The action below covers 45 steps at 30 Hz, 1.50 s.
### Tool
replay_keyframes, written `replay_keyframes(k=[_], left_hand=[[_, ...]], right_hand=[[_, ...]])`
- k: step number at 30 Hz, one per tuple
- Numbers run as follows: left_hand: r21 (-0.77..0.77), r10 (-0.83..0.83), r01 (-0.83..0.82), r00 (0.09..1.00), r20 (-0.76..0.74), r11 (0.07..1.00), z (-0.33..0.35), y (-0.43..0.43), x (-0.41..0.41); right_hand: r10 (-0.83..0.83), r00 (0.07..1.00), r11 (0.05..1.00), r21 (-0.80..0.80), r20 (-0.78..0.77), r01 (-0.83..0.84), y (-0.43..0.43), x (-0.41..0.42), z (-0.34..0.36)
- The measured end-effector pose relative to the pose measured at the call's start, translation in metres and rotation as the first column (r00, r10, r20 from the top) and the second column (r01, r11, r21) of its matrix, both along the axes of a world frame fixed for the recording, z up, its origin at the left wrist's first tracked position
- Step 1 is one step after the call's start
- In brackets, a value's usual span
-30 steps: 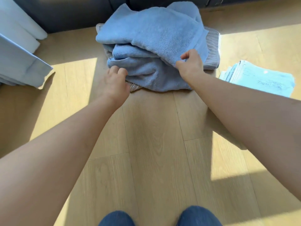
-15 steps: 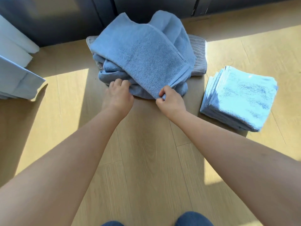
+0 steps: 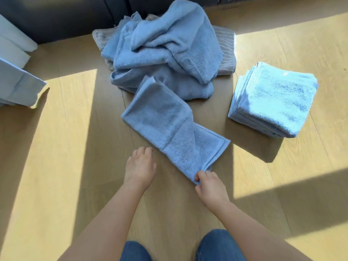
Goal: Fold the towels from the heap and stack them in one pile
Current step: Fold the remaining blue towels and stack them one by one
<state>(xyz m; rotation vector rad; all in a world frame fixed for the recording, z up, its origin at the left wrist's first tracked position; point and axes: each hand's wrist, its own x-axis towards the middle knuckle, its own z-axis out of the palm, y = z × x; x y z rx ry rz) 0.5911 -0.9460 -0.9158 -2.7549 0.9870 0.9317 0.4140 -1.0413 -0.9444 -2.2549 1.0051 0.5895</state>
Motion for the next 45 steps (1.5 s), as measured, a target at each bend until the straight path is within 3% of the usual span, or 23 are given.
replay_keyframes(k=[8, 11, 13, 17, 22, 26, 28, 30, 39, 45], left_hand=[[0.002, 0.008, -0.008, 1.0, 0.001, 1.0, -0.003, 0.031, -0.024], [-0.001, 0.0, 0.0, 1.0, 0.024, 1.0, 0.0, 0.039, -0.027], [-0.01, 0.001, 0.0, 0.999, 0.034, 1.0, 0.003, 0.046, -0.03], [-0.018, -0.016, 0.018, 0.998, 0.068, 1.0, 0.01, 0.062, -0.039], [-0.024, -0.071, 0.075, 0.989, 0.131, 0.997, 0.02, 0.088, -0.05], [0.013, -0.091, 0.09, 0.981, 0.173, 0.996, 0.033, 0.102, -0.056], [0.023, -0.096, 0.094, 0.979, 0.181, 0.995, 0.039, 0.108, -0.06], [0.033, -0.101, 0.096, 0.979, 0.178, 0.995, 0.043, 0.11, -0.062], [0.088, -0.015, 0.011, 0.999, 0.042, 0.996, 0.021, 0.069, -0.039], [0.013, 0.075, -0.074, 0.992, -0.105, 0.997, 0.0, 0.016, -0.02]], right_hand=[[0.255, 0.941, 0.966, 0.01, -0.223, -0.259, 0.01, -0.072, -0.011], [0.319, 0.916, 0.938, -0.054, -0.244, -0.342, 0.006, -0.082, -0.008], [0.286, 0.934, 0.954, -0.024, -0.215, -0.298, 0.004, -0.09, -0.005], [0.259, 0.907, 0.958, -0.036, -0.332, -0.286, 0.011, -0.11, 0.006], [0.092, 0.889, 0.987, -0.08, -0.449, -0.142, 0.02, -0.135, 0.016], [-0.159, 0.926, 0.987, -0.051, -0.344, 0.15, 0.016, -0.141, 0.023], [-0.345, 0.91, 0.931, 0.038, -0.23, 0.362, 0.011, -0.142, 0.025], [-0.446, 0.883, 0.878, 0.12, -0.143, 0.463, 0.006, -0.142, 0.029], [-0.558, 0.83, 0.827, 0.068, -0.012, 0.558, -0.038, -0.116, 0.016], [-0.414, 0.909, 0.91, -0.036, -0.036, 0.413, -0.071, -0.094, -0.001]])
